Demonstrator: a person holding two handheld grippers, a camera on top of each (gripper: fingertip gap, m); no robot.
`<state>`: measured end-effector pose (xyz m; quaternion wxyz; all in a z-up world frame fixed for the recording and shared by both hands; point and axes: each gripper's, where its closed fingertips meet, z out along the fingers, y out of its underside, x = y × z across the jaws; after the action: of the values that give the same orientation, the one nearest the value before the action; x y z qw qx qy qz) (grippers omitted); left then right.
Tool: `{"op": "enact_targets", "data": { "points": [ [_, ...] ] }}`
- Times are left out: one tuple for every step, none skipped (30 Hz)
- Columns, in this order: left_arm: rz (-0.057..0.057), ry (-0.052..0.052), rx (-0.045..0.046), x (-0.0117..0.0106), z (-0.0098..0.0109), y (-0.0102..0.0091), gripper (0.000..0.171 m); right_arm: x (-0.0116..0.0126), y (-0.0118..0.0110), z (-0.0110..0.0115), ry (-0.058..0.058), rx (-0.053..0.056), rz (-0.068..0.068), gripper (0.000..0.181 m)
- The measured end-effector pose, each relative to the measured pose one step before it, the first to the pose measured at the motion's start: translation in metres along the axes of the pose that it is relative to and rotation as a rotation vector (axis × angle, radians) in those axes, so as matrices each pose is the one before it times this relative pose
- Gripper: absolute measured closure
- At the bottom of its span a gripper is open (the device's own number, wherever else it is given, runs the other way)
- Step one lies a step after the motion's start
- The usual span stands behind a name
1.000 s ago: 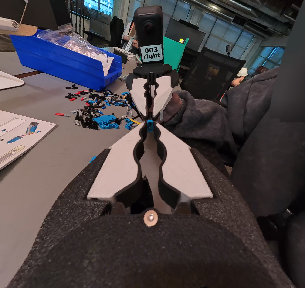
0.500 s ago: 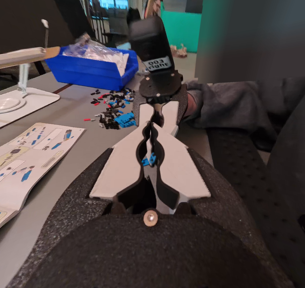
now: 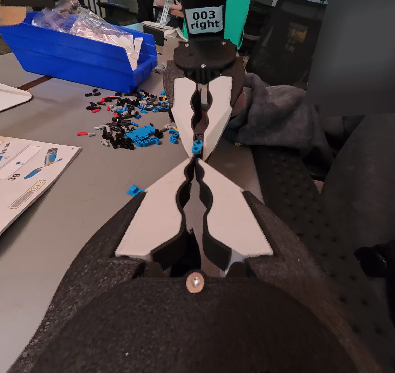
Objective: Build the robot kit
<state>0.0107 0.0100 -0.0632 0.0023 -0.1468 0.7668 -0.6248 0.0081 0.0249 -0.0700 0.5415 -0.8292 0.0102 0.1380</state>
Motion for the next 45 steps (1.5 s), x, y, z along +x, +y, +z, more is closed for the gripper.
{"op": "enact_targets", "data": {
  "points": [
    [0.0011,0.0033,0.00526,0.00095,-0.00036,-0.00109,0.171,-0.00142,-0.00193,-0.00167,-0.0084,0.0098,0.002,0.177],
    [-0.0064,0.0091,-0.00642,0.00076,-0.00005,0.00135,0.171,-0.00176,-0.00224,-0.00171,-0.0121,0.0126,0.0046,0.177],
    [-0.0088,0.0058,-0.01854,-0.00002,0.00117,0.0036,0.171,-0.00082,-0.00449,-0.00288,-0.0083,0.0278,0.0054,0.177],
    [-0.0015,0.003,-0.02065,0.00032,0.0018,0.00391,0.171,-0.00109,-0.00621,-0.00397,-0.011,0.0361,0.0084,0.177],
    [0.0068,0.0026,-0.01412,0.00119,0.00158,0.00218,0.171,-0.00008,-0.00384,-0.00366,-0.0062,0.0219,0.0085,0.177],
    [0.0108,-0.0097,0.00071,-0.00055,-0.0001,-0.0006,0.171,0.00203,0.00014,-0.00227,0.0102,0.0006,0.0018,0.178],
    [0.0038,-0.0076,0.0202,-0.00094,-0.00199,-0.00382,0.171,0.00266,0.00449,-0.0001,0.0168,-0.026,-0.0044,0.177],
    [-0.011,-0.0003,0.03658,-0.00058,-0.00262,-0.00627,0.171,0.00148,0.00482,0.00167,0.0134,-0.029,-0.0079,0.177],
    [-0.0189,0.0076,0.03282,0.00021,-0.00165,-0.00576,0.162,-0.00168,0.00345,0.00317,-0.001,-0.0242,-0.0095,0.177],
    [-0.0206,0.0123,0.01056,0.00078,-0.0001,-0.00228,0.145,-0.00402,0.00354,0.00449,-0.0126,-0.0258,-0.0107,0.177],
    [-0.0105,0.0215,-0.00748,0.00274,0.00106,0.00081,0.14,-0.00258,0.00329,0.00459,-0.0038,-0.0235,-0.0124,0.177],
    [0.0048,0.0243,-0.00813,0.00447,0.0014,0.00135,0.142,-0.00282,0.00145,0.00375,-0.0076,-0.0111,-0.009,0.177],
    [0.0136,0.0166,-0.00745,0.00421,0.00129,0.00144,0.15,-0.00262,-0.00004,0.00211,-0.0134,-0.0012,-0.0008,0.177],
    [0.0146,0.0024,0.00105,0.00227,0.00067,-0.00007,0.157,-0.0011,-0.0014,0.00024,-0.0069,0.0067,0.0016,0.177],
    [0.0091,-0.0047,0.01243,0.00069,-0.0007,-0.00206,0.159,-0.0002,-0.0002,-0.00077,-0.0031,0.0021,0.0006,0.177],
    [0.0048,0.0029,0.01572,0.00108,-0.00129,-0.00283,0.165,-0.00078,-0.00134,-0.00117,-0.0071,0.0103,0.0046,0.177],
    [0.0,0.0063,0.01031,0.00112,-0.00059,-0.00182,0.165,-0.00183,-0.00278,-0.00112,-0.0121,0.0167,0.0035,0.177],
    [-0.0057,0.0074,-0.00098,0.00094,0.0002,0.00019,0.165,-0.0012,-0.00062,-0.00005,-0.0066,0.0022,0.0008,0.177],
    [-0.0058,0.0034,-0.00235,0.00029,0.00037,0.00085,0.165,-0.00068,0.00139,0.00051,-0.0022,-0.0078,-0.0027,0.177],
    [-0.0079,0.0032,0.00757,0.00022,-0.00004,-0.00064,0.165,-0.00005,0.00066,0.0003,0.0009,-0.0031,-0.0021,0.177],
    [-0.0126,0.0079,0.01526,0.00065,-0.00075,-0.00253,0.165,-0.00046,-0.0018,-0.00071,-0.0026,0.0109,0.0002,0.177],
    [-0.0097,0.0071,0.01055,0.00052,-0.00059,-0.00193,0.165,-0.00096,-0.00287,-0.00059,-0.0058,0.0156,0.0021,0.177],
    [-0.0039,0.002,0.00295,-0.00004,-0.00012,-0.00022,0.165,-0.00005,-0.00075,0.00017,0.0007,0.0035,-0.0002,0.177],
    [-0.0036,0.0021,0.00457,0.00025,-0.00011,-0.00005,0.165,0.00004,0.00049,0.00005,0.0019,-0.0027,-0.0015,0.177],
    [-0.0089,0.0044,0.00835,0.00048,-0.00003,-0.0009,0.165,-0.0005,-0.00033,-0.00016,-0.0031,0.0025,0.0011,0.177],
    [-0.0119,0.0043,0.01043,0.00023,-0.00027,-0.00161,0.165,-0.00056,-0.00102,-0.00053,-0.0046,0.005,0.0031,0.177],
    [-0.0112,0.0051,0.0081,0.00011,-0.00042,-0.00136,0.164,-0.00011,-0.00171,-0.0007,0.0007,0.0092,-0.0013,0.177],
    [-0.0067,0.0038,0.00241,0.00013,-0.00025,-0.00036,0.164,-0.00034,-0.00071,-0.0001,-0.0022,0.0034,0.0013,0.177],
    [-0.003,0.0005,0.00043,-0.00022,-0.00022,0.00012,0.164,0.00024,0.00025,0.00013,0.0008,-0.0011,0.001,0.177],
    [-0.0002,0.001,0.00195,0.00012,-0.00026,-0.00026,0.164,0.00033,0.00025,0.00032,0.0044,-0.0018,-0.0029,0.177],
    [-0.002,0.0036,0.00385,0.00052,-0.00033,-0.00065,0.164,-0.00043,-0.00027,0.00024,0.0015,0.0001,-0.0042,0.177],
    [-0.0041,0.003,0.00618,0.00039,-0.00025,-0.00103,0.164,-0.00043,-0.00095,-0.0002,-0.0014,0.0046,0.0002,0.177],
    [-0.003,-0.0002,0.0033,-0.00023,-0.00013,-0.00026,0.164,-0.00001,-0.00058,0.00006,0.0009,0.0022,0.0008,0.177],
    [-0.0038,-0.0015,-0.00024,-0.00054,-0.00006,0.00026,0.164,0.0007,0.00038,0.00028,0.0072,-0.0027,-0.004,0.177],
    [-0.0045,0.0039,-0.00006,0.00033,-0.00026,-0.00005,0.164,0.00056,0.00048,0.00004,0.0065,-0.0035,-0.006,0.177],
    [-0.0014,0.0054,0.0072,0.00094,-0.00041,-0.00115,0.165,-0.00107,-0.00052,-0.00002,-0.0068,0.0016,0.002,0.177],
    [0.0035,-0.0008,0.01019,0.00037,-0.00055,-0.00167,0.165,-0.00073,-0.00208,-0.0002,-0.0027,0.0107,0.0011,0.177],
    [0.0017,-0.0007,0.00362,0.00054,-0.00061,-0.00108,0.165,0.00019,-0.00196,-0.00024,0.0083,0.0082,-0.0098,0.178],
    [-0.0068,-0.0004,-0.00185,0.00005,-0.0008,-0.00038,0.164,-0.00068,-0.00171,0.00024,0.0053,0.0067,-0.0111,0.178],
    [-0.0014,-0.0123,-0.00409,-0.00161,-0.0009,0.00007,0.164,0.00121,-0.00081,0.00062,0.0125,0.0042,-0.0048,0.178],
    [0.0112,-0.0121,-0.00366,-0.00073,-0.00053,-0.00007,0.164,0.00172,-0.00059,0.00055,0.0075,0.0081,0.0036,0.179],
    [0.0082,-0.0089,0.00383,0.00004,-0.00024,-0.00119,0.164,-0.00011,-0.00105,0.00027,-0.007,0.0134,0.0078,0.179],
    [0.0009,-0.0079,0.01068,-0.00049,-0.00025,-0.00166,0.164,0.00032,-0.00248,-0.00056,-0.0027,0.0191,0.0041,0.18],
    [-0.0008,-0.0037,0.00059,-0.00072,-0.00043,-0.00015,0.164,0.00106,-0.00152,-0.00011,0.0049,0.0109,0.0019,0.18],
    [0.0009,-0.0027,-0.0006,-0.00075,-0.00071,-0.0002,0.164,0.00072,0.00025,0.00062,0.0041,0.0005,0.001,0.18]
  ]
}}
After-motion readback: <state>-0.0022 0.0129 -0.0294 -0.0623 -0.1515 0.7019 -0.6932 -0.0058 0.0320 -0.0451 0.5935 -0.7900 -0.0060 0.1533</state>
